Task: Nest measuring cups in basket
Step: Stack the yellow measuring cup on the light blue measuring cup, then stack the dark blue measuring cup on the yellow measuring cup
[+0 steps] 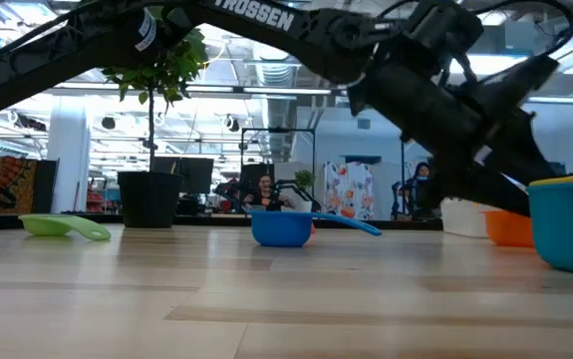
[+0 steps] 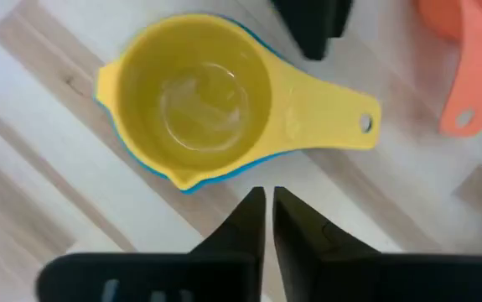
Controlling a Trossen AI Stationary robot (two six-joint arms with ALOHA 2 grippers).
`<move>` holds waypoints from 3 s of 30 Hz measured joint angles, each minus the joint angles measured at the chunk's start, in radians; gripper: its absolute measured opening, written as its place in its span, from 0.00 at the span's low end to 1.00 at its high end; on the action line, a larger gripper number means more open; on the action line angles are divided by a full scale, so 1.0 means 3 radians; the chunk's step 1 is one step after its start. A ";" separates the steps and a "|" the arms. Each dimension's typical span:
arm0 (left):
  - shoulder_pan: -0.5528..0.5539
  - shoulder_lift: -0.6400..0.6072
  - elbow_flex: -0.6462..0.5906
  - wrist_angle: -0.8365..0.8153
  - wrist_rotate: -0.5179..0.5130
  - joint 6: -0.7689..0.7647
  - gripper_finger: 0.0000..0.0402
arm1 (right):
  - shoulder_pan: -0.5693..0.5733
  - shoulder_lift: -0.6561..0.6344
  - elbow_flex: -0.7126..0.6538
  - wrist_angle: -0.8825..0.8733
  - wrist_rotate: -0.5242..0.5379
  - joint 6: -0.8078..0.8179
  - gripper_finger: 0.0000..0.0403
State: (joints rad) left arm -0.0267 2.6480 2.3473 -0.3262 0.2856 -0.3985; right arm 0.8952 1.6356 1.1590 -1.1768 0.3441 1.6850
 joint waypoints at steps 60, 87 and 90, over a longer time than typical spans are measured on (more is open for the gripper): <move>-0.2198 -0.4173 -0.4863 -0.1726 -0.0817 -0.1977 0.29 | -0.0098 -0.1611 -0.0359 0.0477 0.1565 -0.0151 0.39; -0.2140 -0.4133 -0.5348 -0.0574 -0.0637 -0.2811 0.02 | -0.0291 -0.1611 -0.0361 0.0736 0.1565 -0.0209 0.30; -0.2065 -0.4133 -0.5348 -0.0237 -0.0659 -0.3094 0.01 | -0.0291 -0.1611 -0.0361 0.0741 0.1563 -0.0197 0.27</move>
State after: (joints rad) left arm -0.6461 1.4082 0.7430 -0.3973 0.0878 -1.3267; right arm 0.8078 1.1522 1.0508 -0.9546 0.8131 1.6260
